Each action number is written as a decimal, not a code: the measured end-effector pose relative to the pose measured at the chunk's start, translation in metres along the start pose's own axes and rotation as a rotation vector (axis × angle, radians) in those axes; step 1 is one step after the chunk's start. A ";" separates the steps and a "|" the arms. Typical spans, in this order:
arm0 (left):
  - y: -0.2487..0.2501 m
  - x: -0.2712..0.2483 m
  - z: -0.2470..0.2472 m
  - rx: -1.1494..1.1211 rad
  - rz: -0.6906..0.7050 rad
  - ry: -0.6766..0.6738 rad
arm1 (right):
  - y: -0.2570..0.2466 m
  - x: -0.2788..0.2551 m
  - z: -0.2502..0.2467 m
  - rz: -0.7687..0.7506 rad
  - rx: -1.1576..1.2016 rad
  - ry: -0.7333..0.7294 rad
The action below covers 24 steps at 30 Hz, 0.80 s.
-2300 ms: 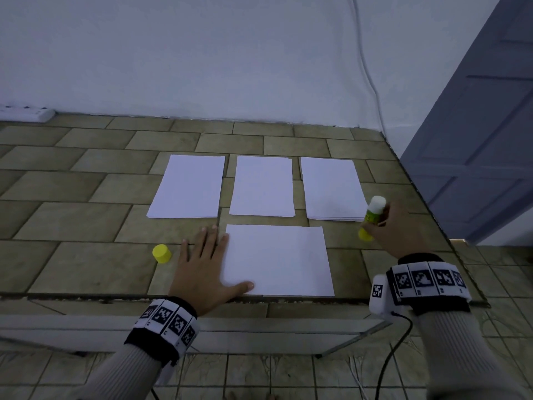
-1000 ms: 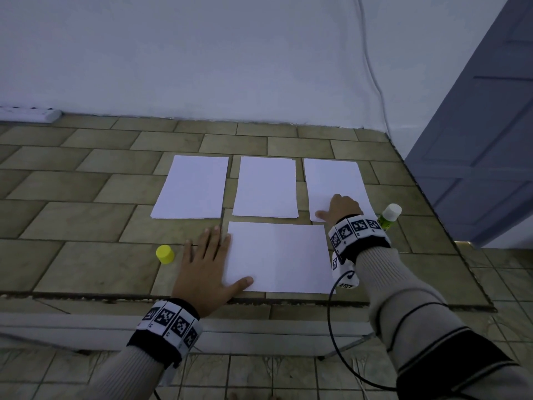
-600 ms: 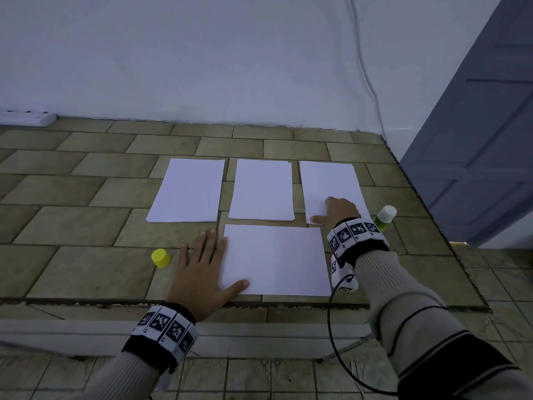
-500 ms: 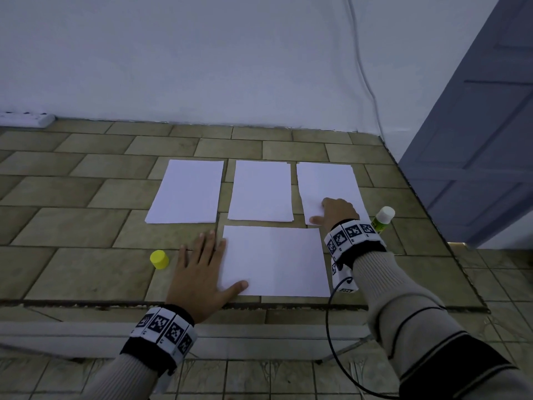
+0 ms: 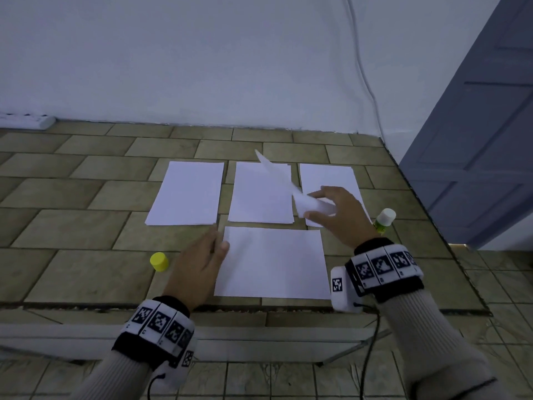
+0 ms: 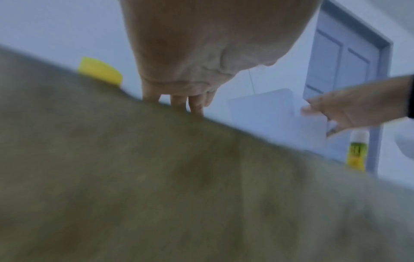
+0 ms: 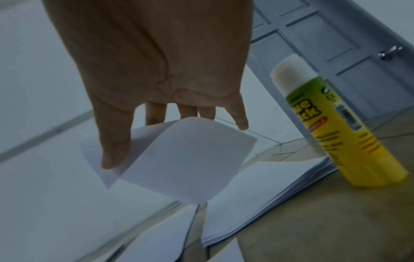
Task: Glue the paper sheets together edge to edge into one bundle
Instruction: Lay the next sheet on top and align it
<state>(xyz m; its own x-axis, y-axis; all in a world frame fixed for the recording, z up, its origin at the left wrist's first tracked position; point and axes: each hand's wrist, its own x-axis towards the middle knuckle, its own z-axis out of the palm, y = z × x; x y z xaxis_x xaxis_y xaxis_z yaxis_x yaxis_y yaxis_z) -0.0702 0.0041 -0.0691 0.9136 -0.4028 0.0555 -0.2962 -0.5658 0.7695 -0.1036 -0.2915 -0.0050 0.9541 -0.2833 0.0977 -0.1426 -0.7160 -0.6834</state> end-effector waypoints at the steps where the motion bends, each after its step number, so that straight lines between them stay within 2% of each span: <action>1: 0.010 0.003 -0.002 -0.145 -0.044 0.015 | -0.001 -0.008 0.000 -0.035 0.020 -0.035; 4: 0.027 0.022 -0.007 -0.655 -0.242 0.044 | 0.002 -0.029 0.003 -0.107 0.053 -0.166; 6: 0.034 0.030 -0.011 -0.811 -0.339 0.049 | 0.006 -0.039 0.004 -0.125 0.049 -0.223; 9: 0.033 0.030 -0.011 -0.746 -0.322 0.007 | 0.010 -0.052 0.007 -0.132 0.036 -0.256; 14: 0.016 0.027 -0.011 -0.598 -0.253 -0.148 | 0.018 -0.059 0.008 -0.080 0.086 -0.252; 20: 0.010 0.022 -0.011 -0.616 -0.225 -0.100 | 0.023 -0.055 0.001 0.036 0.413 -0.250; 24: 0.009 0.023 -0.013 -0.573 -0.216 -0.090 | 0.021 -0.052 -0.004 0.069 0.476 -0.251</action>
<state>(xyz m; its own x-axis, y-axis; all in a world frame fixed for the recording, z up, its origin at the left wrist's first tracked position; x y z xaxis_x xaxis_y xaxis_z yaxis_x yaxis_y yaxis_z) -0.0480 -0.0009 -0.0523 0.9019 -0.3955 -0.1739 0.1121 -0.1745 0.9783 -0.1572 -0.2942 -0.0214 0.9887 -0.1162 -0.0949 -0.1274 -0.3162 -0.9401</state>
